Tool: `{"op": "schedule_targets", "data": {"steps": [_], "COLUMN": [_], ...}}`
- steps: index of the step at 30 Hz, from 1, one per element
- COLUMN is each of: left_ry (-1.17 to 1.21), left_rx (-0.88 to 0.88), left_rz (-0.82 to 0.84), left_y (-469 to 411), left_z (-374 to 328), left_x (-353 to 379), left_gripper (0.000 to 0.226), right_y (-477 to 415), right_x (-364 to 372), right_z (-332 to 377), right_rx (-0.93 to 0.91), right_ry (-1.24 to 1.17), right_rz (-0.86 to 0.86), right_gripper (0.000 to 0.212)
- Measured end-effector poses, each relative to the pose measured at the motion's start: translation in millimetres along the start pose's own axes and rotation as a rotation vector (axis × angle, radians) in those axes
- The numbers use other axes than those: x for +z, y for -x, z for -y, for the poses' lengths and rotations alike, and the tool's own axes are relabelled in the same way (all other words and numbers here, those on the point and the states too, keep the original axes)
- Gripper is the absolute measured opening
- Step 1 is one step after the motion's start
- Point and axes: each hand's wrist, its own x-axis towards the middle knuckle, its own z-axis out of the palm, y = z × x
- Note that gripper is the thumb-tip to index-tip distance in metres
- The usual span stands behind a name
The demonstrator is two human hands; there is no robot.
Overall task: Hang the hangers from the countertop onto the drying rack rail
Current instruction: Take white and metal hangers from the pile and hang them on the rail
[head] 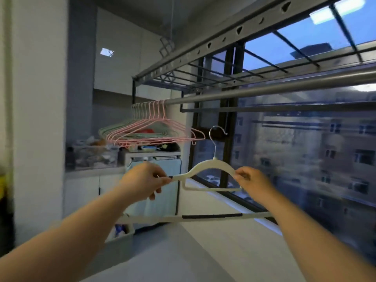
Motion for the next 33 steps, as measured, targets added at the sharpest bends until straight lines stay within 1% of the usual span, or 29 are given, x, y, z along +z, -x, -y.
{"op": "schedule_targets", "data": {"steps": [3, 6, 8, 12, 16, 21, 24, 27, 33], "left_ry": [-0.013, -0.074, -0.076, 0.024, 0.042, -0.006, -0.014, -0.026, 0.068], "left_rx": [-0.058, -0.072, -0.104, -0.182, -0.168, -0.118, -0.084, -0.045, -0.06], "left_rz": [-0.055, -0.121, -0.17, -0.285, -0.385, -0.404, -0.373, -0.33, -0.266], "left_y": [-25, -59, -85, -135, -177, -224, -247, -264, -285], "left_z": [25, 48, 60, 80, 85, 84, 81, 83, 103], "left_x": [-17, -34, -43, -57, -66, -71, -71, -67, -56], "left_gripper": [0.016, 0.016, 0.019, 0.025, 0.026, 0.023, 0.018, 0.016, 0.012], "right_y": [-50, -102, -136, -201, -254, -299, -314, -322, -330], "right_x": [32, 63, 79, 97, 106, 113, 114, 114, 124], "right_z": [25, 43, 53, 73, 90, 94, 91, 86, 86], "right_rx": [-0.057, -0.143, -0.22, -0.326, -0.406, -0.377, -0.325, -0.269, -0.232], "right_ry": [-0.026, -0.045, -0.021, 0.02, 0.057, 0.057, 0.041, 0.057, 0.161], "right_rz": [0.033, 0.053, 0.058, -0.007, -0.077, -0.138, -0.189, -0.197, -0.192], "right_gripper": [0.023, 0.024, 0.025, 0.028, 0.03, 0.026, 0.025, 0.025, 0.026]}}
